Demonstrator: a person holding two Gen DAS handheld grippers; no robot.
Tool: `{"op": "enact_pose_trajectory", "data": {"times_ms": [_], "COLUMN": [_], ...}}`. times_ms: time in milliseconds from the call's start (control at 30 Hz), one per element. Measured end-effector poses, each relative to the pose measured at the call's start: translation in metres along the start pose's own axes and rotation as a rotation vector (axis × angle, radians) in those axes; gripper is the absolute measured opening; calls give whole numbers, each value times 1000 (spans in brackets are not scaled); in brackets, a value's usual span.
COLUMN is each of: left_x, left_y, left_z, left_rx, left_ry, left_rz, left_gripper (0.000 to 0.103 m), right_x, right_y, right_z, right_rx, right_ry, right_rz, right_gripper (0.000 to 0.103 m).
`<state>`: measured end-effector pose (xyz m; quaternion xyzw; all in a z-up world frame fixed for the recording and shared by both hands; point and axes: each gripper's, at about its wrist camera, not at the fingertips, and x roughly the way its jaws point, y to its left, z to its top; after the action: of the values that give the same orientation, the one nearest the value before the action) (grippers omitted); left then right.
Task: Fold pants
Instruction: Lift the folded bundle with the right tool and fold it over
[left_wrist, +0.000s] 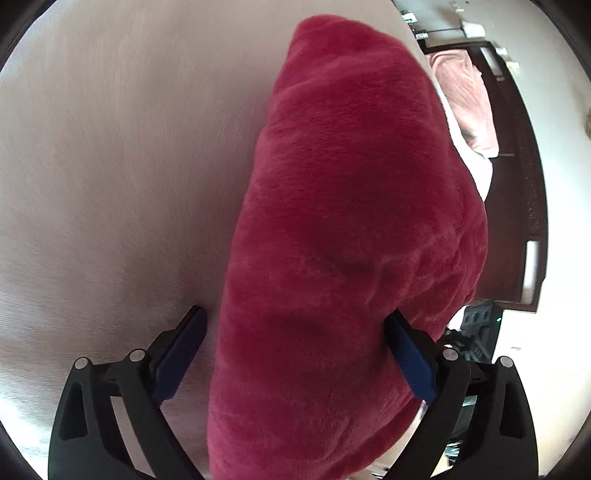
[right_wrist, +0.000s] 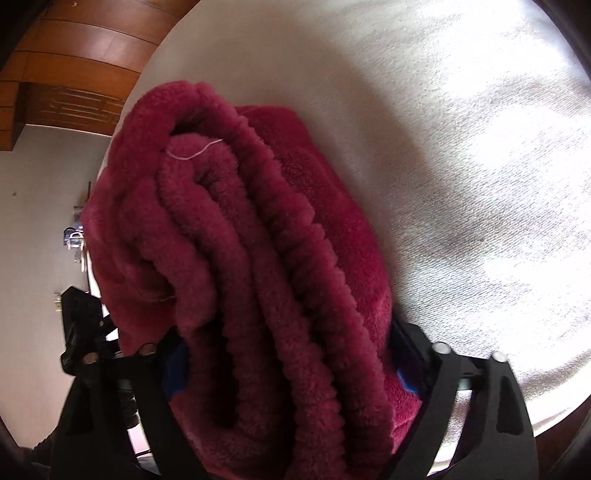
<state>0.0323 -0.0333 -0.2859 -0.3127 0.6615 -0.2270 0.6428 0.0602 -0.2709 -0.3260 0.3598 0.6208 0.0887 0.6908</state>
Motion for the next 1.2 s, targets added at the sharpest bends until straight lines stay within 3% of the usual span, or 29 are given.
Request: {"op": "enact_pose_trajectory", "data": {"times_ms": [133,367,433,667,833,1000,1200], "left_x": [-1,-13,-17,-31,-16,25,109], "left_y": [4,-10,-20,-60,-117,-188,-287], "left_z": [0,-2,-6,-9,-7,-1,14], "left_rx": [-41,-11,8,53,104,111,168], "left_ry": [28,44,38,-19,-72,-115,-86], "left_rz": [-96,-121,-130,-153,-144,-126,-131], "left_gripper": [77,53,50,48,48,48,48], "right_x": [-5,-19,-29,-68,-101,-140,-207], "right_y": [3,8,9,-5,-41,-95,-186], "right_z": [-1,0,0,0,20,56,92], "right_rx": [-24,-53,-66,-112,-116,-101,-62], "right_ry": [11,-8,-17,-60,-98,-123,-207], "right_rz": [4,3,15,80,127,162,173], "right_gripper": [59,48,47,46,46,47,47]}}
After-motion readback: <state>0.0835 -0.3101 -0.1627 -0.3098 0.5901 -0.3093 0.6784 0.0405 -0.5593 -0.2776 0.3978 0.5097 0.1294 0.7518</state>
